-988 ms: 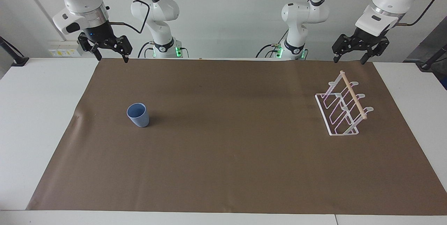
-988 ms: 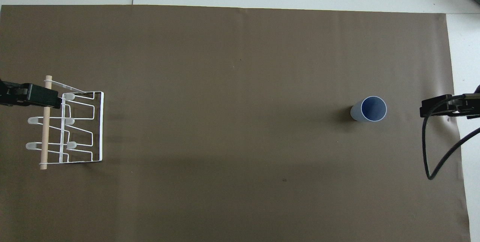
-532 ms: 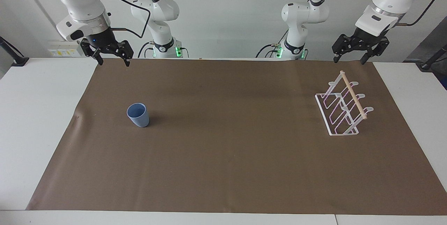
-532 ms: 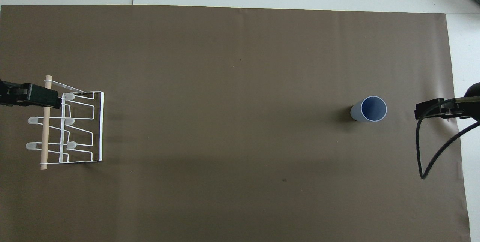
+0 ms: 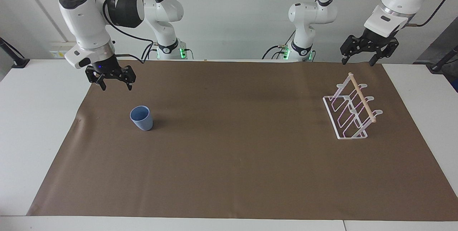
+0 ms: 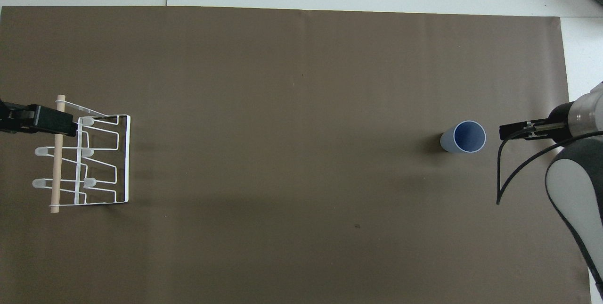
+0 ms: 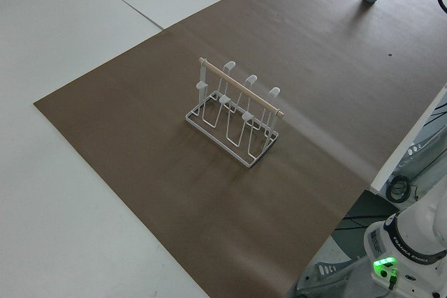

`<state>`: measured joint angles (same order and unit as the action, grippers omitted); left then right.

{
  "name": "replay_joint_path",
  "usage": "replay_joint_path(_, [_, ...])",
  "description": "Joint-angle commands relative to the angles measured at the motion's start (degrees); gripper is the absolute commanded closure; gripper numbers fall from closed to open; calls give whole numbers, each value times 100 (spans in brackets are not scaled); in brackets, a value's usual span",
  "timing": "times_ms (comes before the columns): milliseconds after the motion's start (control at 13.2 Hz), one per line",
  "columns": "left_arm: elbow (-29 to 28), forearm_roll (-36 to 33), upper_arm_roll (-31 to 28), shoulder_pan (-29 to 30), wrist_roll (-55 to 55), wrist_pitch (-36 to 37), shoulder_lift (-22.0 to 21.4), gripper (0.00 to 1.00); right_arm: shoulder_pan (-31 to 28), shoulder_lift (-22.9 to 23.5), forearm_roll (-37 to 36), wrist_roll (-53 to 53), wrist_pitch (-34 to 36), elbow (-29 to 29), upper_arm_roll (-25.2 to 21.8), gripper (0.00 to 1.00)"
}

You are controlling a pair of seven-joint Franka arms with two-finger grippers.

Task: Hang cup on cup holder
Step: 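Reach the right gripper to the light blue cup, then close the right gripper on the rim of the blue cup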

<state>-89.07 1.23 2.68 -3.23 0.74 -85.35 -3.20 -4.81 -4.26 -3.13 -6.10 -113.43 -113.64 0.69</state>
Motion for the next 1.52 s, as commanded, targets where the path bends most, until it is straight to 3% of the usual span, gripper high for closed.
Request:
replay_joint_path(0, [-154, -105, 39, 51, -48, 36, -145, 0, -55, 310, 111, -172, -433, -106, 19, 0])
replay_joint_path(380, [-154, -105, 39, 51, -56, 36, -145, 0, -125, 1075, 471, -418, -1250, -123, 19, 0])
replay_joint_path(836, [-154, -105, 39, 51, -48, 36, -145, 0, -204, 1234, 761, -751, -1989, -774, 19, 0])
replay_joint_path(988, [-154, -105, 39, 51, -48, 36, -145, 0, -204, 1234, 761, -883, -1955, -765, 19, 41])
replay_joint_path(1064, [-154, -105, 39, 51, -48, 36, -145, 0, -213, 1226, 770, -892, -1876, -730, 28, 49])
replay_joint_path(1444, [-154, -105, 39, 51, -56, 36, -145, 0, -196, 1129, 954, -901, -1665, -616, 36, 54])
